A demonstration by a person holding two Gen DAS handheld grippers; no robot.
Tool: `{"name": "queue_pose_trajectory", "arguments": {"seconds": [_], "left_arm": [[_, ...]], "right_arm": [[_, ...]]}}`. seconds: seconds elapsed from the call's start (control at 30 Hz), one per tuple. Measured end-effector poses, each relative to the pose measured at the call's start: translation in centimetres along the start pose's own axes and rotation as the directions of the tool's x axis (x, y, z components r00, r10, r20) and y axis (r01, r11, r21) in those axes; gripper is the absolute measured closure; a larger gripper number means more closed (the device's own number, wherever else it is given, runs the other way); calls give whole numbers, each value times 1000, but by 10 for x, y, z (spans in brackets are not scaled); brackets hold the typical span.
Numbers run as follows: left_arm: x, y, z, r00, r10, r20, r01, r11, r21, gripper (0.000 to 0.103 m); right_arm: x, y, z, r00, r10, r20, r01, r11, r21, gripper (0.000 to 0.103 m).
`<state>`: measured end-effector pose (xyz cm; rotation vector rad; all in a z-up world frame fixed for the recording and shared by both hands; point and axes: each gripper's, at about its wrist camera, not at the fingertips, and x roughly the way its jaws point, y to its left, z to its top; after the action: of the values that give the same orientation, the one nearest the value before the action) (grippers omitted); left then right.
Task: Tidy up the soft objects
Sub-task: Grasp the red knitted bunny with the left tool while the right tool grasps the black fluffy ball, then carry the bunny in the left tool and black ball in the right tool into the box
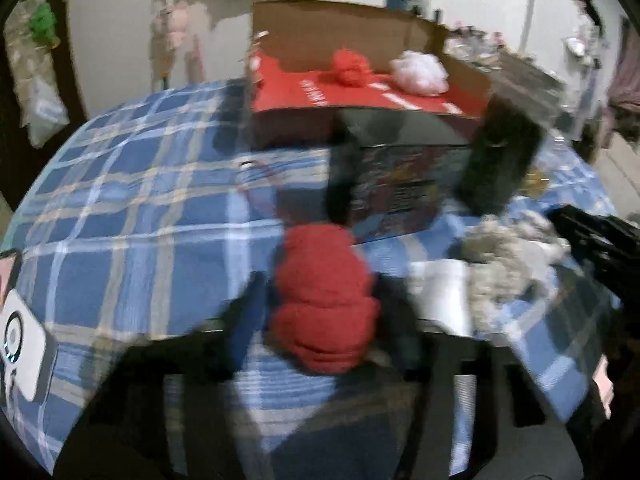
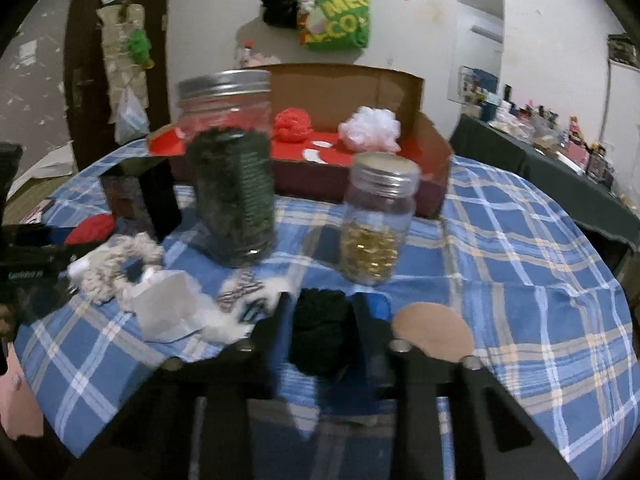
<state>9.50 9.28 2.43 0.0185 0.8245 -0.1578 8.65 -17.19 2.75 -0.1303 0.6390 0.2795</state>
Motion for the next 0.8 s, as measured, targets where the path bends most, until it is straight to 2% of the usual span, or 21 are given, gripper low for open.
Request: {"name": "queue_pose_trajectory", "arguments": {"seconds": [0.17, 0.3, 0.53, 0.8], "left_arm": [[-11, -7, -1, 1000, -18, 23, 17, 1000, 12, 63], [-28, -15, 3, 997, -18, 75, 16, 999, 28, 63], [-48, -44, 13, 986, -108, 127, 98, 992, 79, 63], [-47, -87, 15, 969, -218, 116, 203, 970, 132, 63]], "right_arm": [[-9, -2, 2, 999, 28, 28, -29, 999, 26, 77], [-19, -3, 7, 997, 47, 56, -49, 998, 36, 77], [-33, 4, 15, 991, 91, 96, -95, 995, 35, 78], [-37, 12, 13, 983, 146, 110, -152, 988, 43, 78]]}}
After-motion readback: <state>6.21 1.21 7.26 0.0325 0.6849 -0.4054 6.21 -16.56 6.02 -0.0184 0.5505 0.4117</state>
